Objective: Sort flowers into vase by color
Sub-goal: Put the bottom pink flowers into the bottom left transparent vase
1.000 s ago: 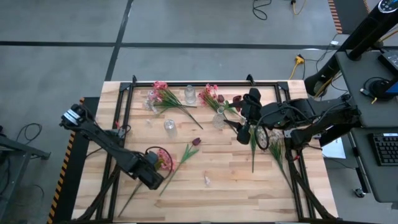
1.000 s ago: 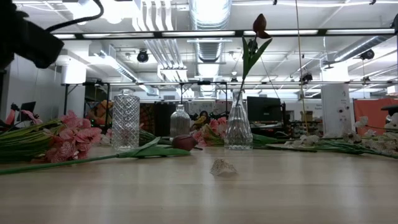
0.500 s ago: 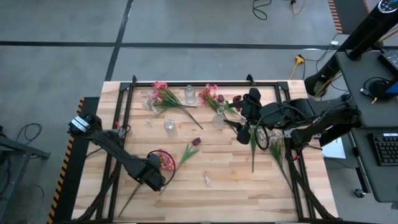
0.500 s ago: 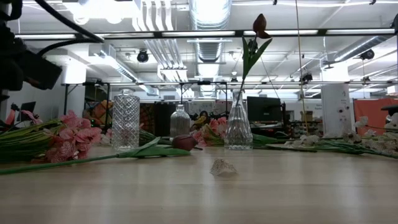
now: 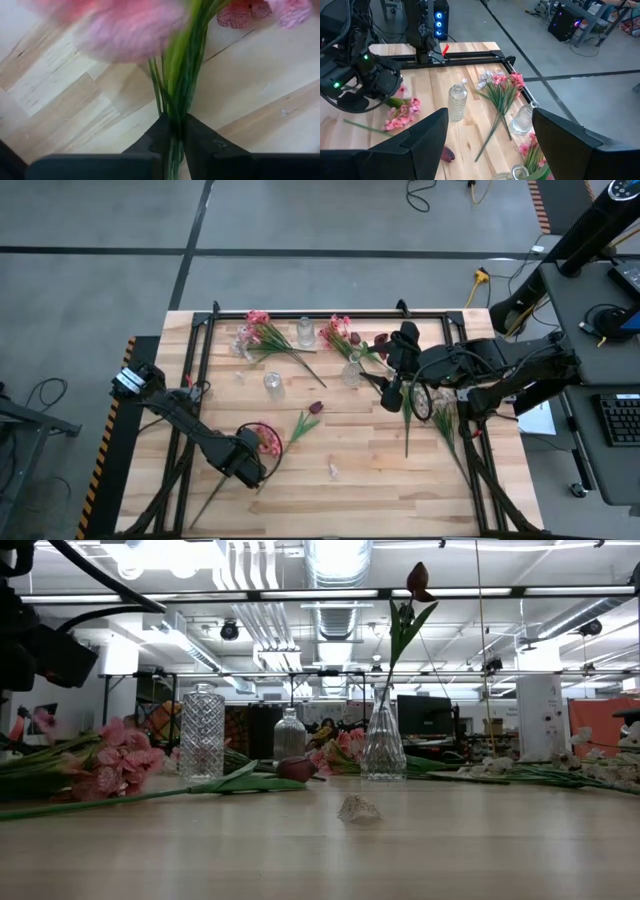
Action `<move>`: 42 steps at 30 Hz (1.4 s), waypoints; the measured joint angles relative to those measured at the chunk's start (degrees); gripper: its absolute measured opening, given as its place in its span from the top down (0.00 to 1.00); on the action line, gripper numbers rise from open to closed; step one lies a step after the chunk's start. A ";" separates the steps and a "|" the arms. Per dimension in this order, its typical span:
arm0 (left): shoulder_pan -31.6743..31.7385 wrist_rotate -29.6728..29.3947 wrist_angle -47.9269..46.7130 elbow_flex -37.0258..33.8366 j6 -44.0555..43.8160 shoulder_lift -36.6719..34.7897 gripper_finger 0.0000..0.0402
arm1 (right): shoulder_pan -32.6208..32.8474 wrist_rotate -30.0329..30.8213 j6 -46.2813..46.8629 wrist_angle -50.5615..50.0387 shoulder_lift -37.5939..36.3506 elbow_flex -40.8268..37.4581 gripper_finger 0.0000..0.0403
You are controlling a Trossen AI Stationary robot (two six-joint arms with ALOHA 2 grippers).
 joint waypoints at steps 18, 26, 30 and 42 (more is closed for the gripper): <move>-0.11 -11.85 -2.90 6.73 8.96 -9.23 0.99 | 0.00 0.02 0.92 -2.50 0.02 0.00 0.30; -0.11 -30.79 -2.94 12.06 25.10 -17.87 0.99 | 0.00 0.02 1.98 -3.95 0.02 0.00 0.30; -0.07 -43.21 -1.70 14.63 36.52 -22.34 0.99 | 0.00 0.02 1.99 -4.29 -0.05 0.00 0.30; 1.74 -56.81 27.99 17.11 87.97 -33.96 0.99 | 0.00 0.07 3.21 -4.89 -0.35 0.00 0.30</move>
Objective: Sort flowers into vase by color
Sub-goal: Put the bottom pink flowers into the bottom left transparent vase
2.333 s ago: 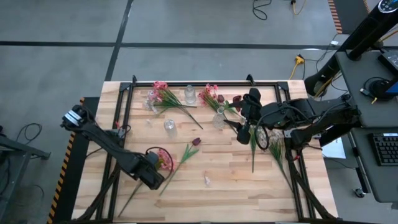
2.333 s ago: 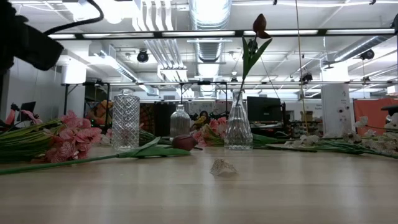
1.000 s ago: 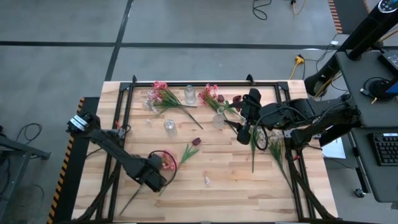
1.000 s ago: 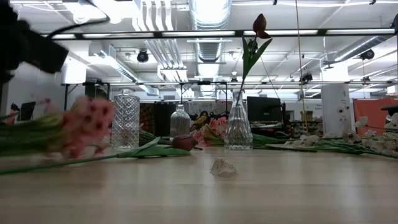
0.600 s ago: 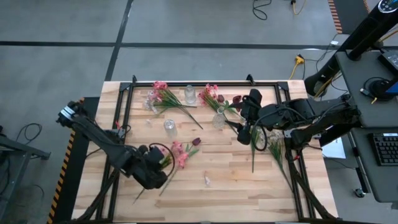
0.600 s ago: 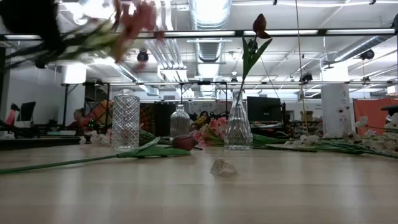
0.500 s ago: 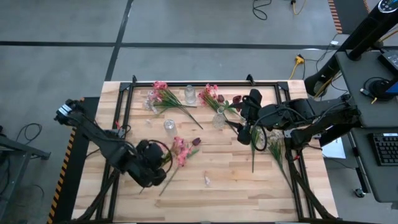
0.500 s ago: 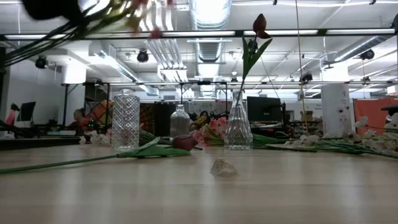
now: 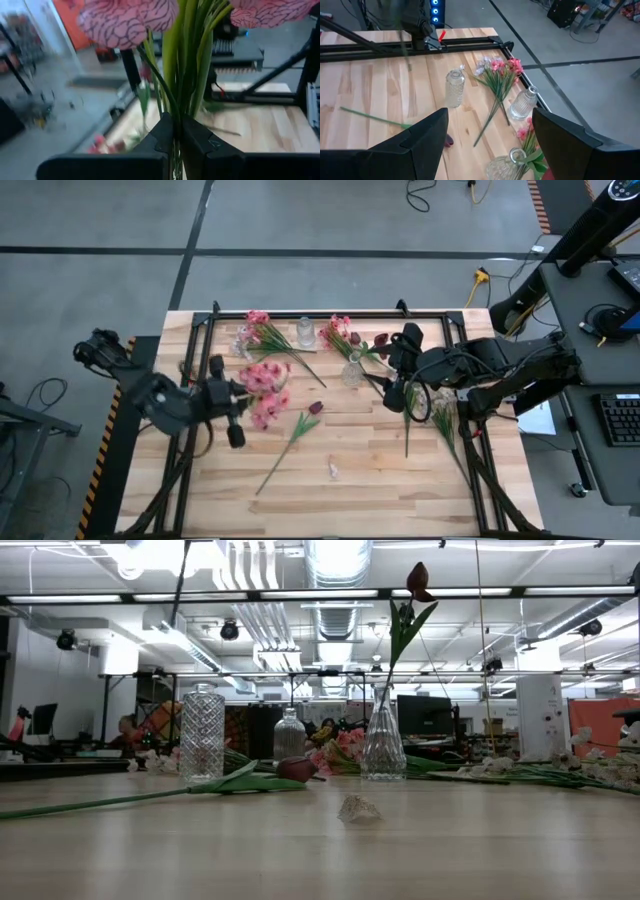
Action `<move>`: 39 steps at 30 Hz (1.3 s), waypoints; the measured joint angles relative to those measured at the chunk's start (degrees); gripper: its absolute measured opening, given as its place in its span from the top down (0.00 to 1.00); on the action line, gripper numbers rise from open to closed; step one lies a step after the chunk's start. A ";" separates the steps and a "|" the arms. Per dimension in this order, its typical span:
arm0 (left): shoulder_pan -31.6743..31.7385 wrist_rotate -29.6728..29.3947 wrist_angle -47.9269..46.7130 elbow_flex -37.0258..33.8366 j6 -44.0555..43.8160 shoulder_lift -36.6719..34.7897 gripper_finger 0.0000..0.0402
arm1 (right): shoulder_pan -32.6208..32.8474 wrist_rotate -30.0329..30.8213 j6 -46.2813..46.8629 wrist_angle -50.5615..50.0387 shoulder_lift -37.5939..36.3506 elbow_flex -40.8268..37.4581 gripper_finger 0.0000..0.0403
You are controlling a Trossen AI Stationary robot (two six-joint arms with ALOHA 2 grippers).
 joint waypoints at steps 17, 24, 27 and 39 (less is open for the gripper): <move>18.10 17.54 13.70 -8.99 13.32 -8.95 0.99 | 0.00 0.02 0.31 -0.04 0.00 -0.02 0.30; 21.82 21.55 17.93 -16.97 12.70 -16.71 0.99 | 0.00 0.02 0.31 -0.13 0.00 -0.02 0.30; 21.80 21.31 17.98 -20.14 11.44 -20.04 0.99 | 0.00 0.02 0.31 -0.15 0.00 -0.02 0.30; 22.18 15.91 22.75 -30.55 11.52 -28.43 0.99 | 0.00 0.02 0.72 -0.21 0.01 -0.02 0.30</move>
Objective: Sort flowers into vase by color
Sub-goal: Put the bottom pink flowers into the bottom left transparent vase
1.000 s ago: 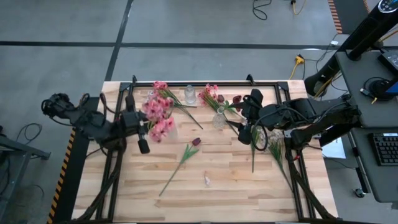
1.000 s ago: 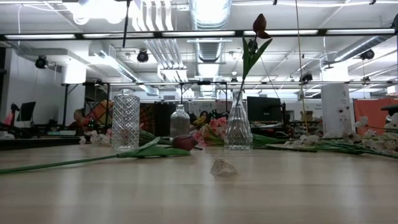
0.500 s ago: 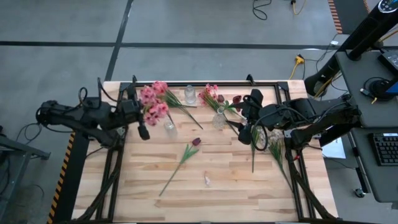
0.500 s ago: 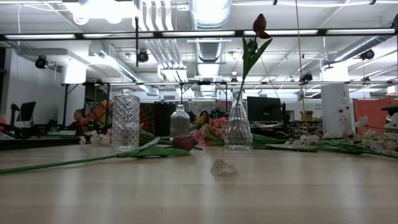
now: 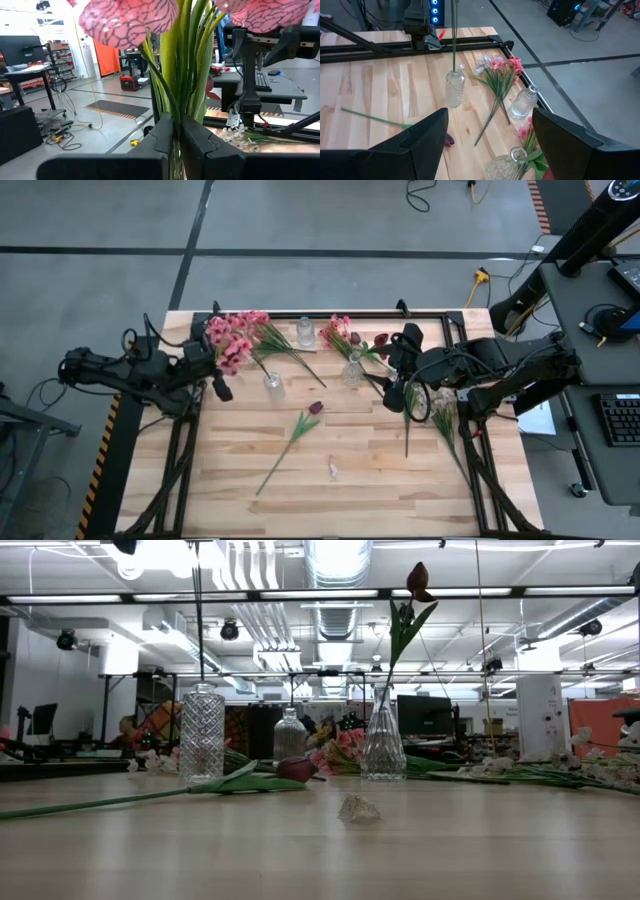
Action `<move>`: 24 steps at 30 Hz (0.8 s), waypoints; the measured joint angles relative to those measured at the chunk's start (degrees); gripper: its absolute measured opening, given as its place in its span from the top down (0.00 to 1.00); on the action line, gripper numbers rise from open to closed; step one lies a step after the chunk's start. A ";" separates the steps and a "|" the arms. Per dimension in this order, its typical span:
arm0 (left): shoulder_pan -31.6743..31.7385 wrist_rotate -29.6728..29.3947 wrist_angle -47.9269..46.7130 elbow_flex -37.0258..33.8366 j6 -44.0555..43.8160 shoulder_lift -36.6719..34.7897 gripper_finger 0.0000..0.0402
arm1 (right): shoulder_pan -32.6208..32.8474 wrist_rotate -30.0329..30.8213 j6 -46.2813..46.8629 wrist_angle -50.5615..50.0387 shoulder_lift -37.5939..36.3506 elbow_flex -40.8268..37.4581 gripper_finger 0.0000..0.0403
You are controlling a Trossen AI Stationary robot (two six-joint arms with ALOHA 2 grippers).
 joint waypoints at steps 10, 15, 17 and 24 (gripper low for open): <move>0.34 0.00 1.37 -2.32 -0.03 -0.62 0.99 | 0.00 0.35 0.22 0.01 0.01 0.00 0.30; 0.60 0.00 1.78 -3.21 -0.80 -0.55 0.99 | 0.00 0.35 0.24 0.01 0.01 0.00 0.30; 0.60 -0.23 1.82 -3.37 -1.26 -0.55 0.99 | 0.00 0.35 0.24 0.01 0.01 0.00 0.30; 0.60 -0.34 2.07 -3.70 -1.79 -0.52 0.99 | 0.00 0.35 0.24 0.03 0.01 0.00 0.30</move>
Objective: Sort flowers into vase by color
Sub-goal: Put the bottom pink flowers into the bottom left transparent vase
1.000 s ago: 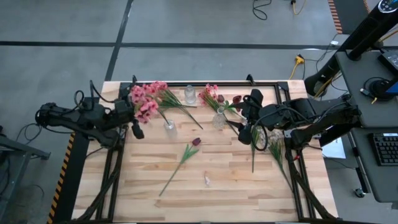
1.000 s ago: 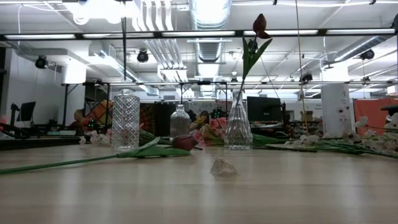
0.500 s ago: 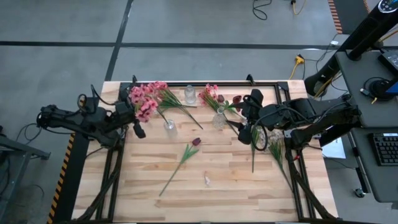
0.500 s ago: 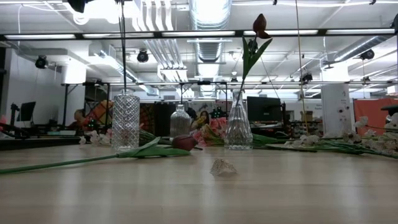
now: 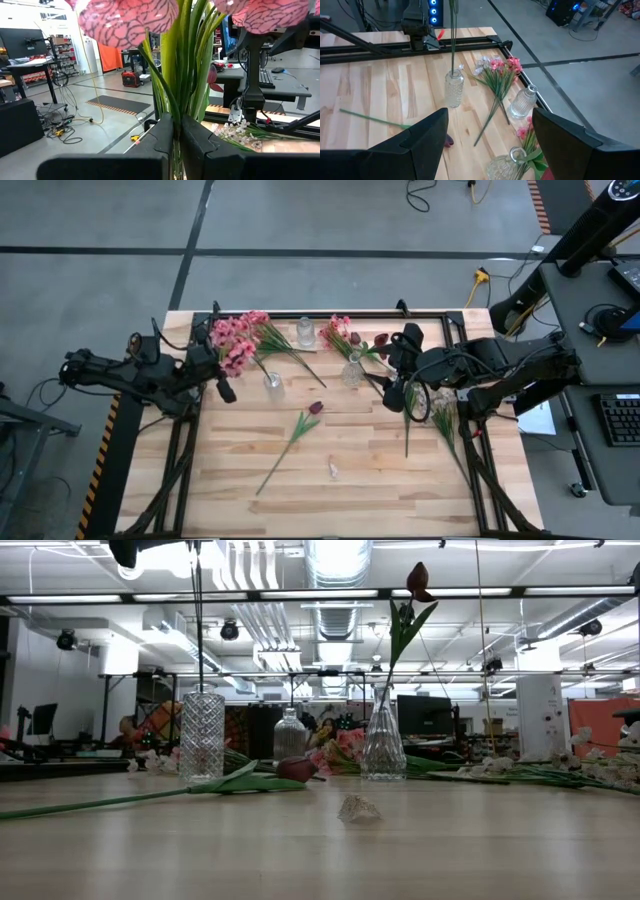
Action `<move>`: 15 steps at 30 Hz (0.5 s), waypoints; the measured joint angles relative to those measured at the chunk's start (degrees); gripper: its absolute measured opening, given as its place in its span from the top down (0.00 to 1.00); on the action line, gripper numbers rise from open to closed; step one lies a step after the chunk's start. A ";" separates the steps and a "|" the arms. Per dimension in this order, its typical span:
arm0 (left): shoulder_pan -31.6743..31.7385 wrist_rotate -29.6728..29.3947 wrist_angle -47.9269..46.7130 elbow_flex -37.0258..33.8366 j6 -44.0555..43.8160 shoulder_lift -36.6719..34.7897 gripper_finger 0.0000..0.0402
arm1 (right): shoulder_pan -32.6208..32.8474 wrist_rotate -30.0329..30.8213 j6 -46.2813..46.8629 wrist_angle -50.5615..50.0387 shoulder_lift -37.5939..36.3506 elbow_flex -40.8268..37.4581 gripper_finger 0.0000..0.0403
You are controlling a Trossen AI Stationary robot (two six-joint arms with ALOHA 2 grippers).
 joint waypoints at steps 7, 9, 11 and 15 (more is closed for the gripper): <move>0.00 -0.05 -0.04 0.00 0.00 1.19 0.99 | 0.00 0.00 0.00 0.00 0.00 0.00 0.30; 0.00 -0.07 -0.04 0.00 -0.06 1.64 0.99 | 0.00 0.00 0.00 0.00 0.00 0.00 0.30; 0.00 -0.09 -0.07 0.00 -0.34 2.02 0.99 | 0.00 0.00 0.00 0.00 0.00 0.00 0.30; 0.00 -0.58 -0.08 0.00 -1.26 2.67 0.99 | 0.00 0.00 0.00 0.00 0.00 0.00 0.30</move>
